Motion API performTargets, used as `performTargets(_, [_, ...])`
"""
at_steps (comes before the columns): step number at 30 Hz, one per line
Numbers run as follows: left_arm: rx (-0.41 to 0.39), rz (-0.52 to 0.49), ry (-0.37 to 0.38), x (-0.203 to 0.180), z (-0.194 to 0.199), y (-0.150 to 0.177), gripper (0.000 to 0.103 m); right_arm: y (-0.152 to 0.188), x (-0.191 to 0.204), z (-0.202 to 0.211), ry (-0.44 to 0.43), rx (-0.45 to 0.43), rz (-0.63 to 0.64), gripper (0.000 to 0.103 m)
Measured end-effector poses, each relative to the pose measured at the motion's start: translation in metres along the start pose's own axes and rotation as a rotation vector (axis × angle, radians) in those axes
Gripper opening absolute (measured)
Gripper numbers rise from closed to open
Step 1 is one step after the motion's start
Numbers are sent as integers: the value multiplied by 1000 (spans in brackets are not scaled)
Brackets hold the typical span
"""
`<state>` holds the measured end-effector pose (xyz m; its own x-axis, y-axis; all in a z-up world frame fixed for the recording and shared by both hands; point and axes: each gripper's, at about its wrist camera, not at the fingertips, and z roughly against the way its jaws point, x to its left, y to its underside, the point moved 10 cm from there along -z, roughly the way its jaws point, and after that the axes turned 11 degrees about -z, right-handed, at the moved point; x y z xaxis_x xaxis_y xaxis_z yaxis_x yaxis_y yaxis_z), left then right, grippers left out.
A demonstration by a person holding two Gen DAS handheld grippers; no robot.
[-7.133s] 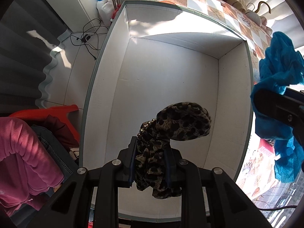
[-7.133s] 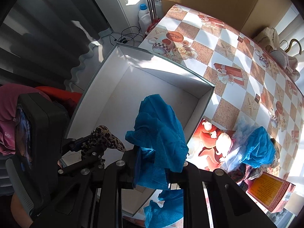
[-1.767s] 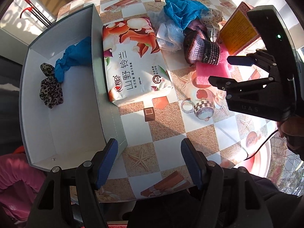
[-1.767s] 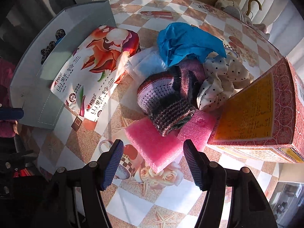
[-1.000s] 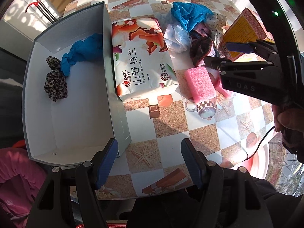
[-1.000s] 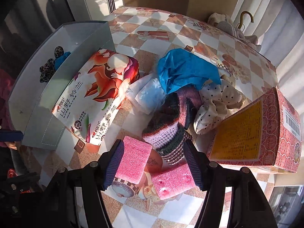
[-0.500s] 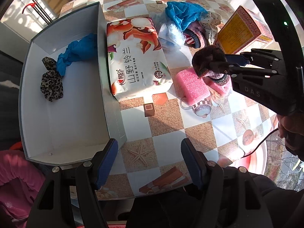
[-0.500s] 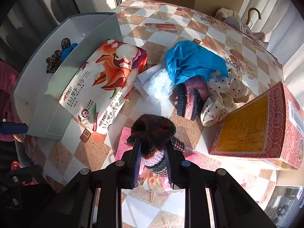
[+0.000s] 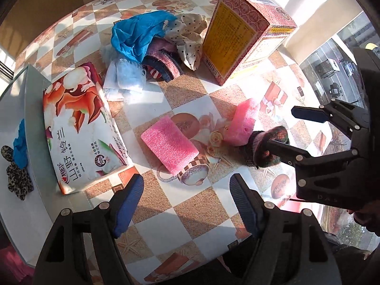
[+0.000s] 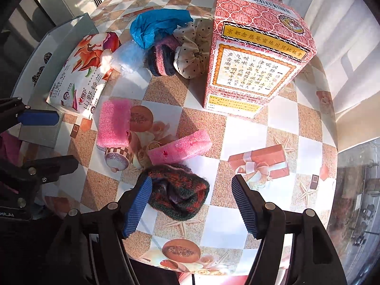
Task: Organize soft objects
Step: 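Grasp the knitted purple-and-black hat with the right gripper, then grasp the flat pink foam sponge with the left gripper while the right gripper lifts the hat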
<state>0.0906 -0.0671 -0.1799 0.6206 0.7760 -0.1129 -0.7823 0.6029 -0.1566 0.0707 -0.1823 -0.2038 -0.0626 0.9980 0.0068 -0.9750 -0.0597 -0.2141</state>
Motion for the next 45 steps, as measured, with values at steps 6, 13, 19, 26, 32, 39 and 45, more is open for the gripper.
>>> performTargets(6, [112, -21, -45, 0, -37, -12, 79, 14, -16, 6, -8, 1, -68, 71])
performTargets(13, [148, 285, 71, -3, -47, -5, 79, 22, -39, 12, -34, 6, -203, 71])
performTargets(19, [156, 383, 65, 12, -52, 0, 79, 13, -18, 13, -141, 11, -106, 71])
performTargets(26, [187, 454, 89, 22, -72, 4, 79, 24, 21, -5, -107, 12, 193, 71])
performTargets(32, [217, 451, 57, 27, -90, 9, 78, 27, 38, -36, 38, 1, 424, 57])
performTargets(39, [200, 246, 15, 10, -88, 2, 50, 38, 28, -38, -26, 70, 250, 37])
performTargets(45, [123, 205, 92, -2, -68, 14, 50, 62, -18, -29, -124, 129, -110, 37])
